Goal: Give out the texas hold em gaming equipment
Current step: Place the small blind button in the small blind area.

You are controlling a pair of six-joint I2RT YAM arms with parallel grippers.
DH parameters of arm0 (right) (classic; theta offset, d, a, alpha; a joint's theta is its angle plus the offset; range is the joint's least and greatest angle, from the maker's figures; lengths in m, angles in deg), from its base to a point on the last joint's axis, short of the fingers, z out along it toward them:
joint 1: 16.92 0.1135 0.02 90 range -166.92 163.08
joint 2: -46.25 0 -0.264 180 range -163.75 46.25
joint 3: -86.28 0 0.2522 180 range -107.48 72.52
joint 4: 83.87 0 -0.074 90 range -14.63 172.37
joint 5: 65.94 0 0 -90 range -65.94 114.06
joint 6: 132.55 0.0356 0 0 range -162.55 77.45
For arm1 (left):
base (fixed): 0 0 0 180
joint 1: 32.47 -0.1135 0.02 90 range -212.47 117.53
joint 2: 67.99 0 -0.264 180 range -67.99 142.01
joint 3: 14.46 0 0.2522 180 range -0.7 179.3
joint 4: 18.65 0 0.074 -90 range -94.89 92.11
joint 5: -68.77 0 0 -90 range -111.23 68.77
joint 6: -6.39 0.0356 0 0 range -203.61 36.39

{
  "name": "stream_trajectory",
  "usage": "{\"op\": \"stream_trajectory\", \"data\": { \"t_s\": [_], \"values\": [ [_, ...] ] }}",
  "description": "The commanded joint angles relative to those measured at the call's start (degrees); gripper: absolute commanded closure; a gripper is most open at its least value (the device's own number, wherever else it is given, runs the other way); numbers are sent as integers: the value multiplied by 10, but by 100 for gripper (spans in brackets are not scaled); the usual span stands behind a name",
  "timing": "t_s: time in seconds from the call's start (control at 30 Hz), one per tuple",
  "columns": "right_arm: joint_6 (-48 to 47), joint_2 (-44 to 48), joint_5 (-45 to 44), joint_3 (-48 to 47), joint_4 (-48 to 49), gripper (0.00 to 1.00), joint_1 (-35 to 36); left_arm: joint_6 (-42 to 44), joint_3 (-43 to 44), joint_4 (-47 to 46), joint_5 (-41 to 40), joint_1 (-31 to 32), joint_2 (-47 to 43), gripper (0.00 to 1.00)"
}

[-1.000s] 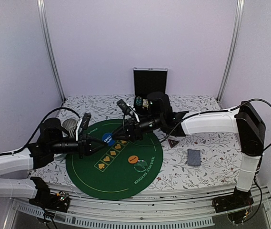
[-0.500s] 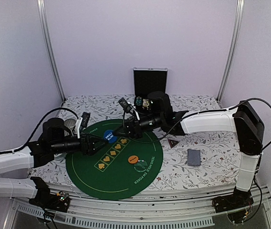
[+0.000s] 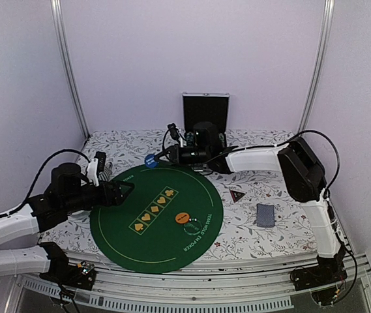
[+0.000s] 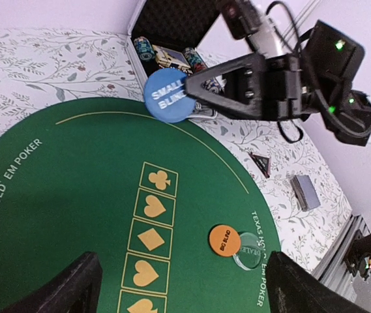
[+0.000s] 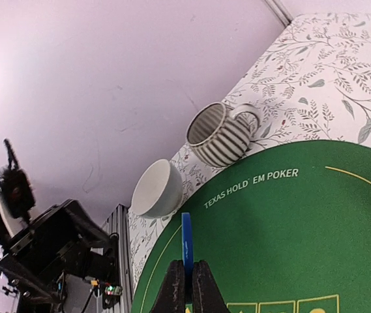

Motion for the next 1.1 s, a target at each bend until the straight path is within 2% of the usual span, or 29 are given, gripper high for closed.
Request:
{"op": "stream_trajectory", "data": {
  "t_s": [0.0,0.23,0.3,0.57,0.83,1.07],
  "values": [
    [87,-103,-35,-91,4,98,-6,-14,-11,27,-30,-13,-27,10],
    [138,-201,-66,-181,4,98,-6,-27,10,71,-21,-17,-49,10],
    [155,-225,-78,-198,4,98,-6,-35,4,72,-18,-17,-62,7],
    [183,-271,-115,-232,4,98,-9,-31,-17,64,-17,-18,-95,6],
    [214,-297,-102,-244,3,98,-18,-4,10,68,-31,-19,-37,5],
    [239,-295,-45,-235,-5,98,-1,-8,7,66,-39,-19,-44,5]
  ]
}}
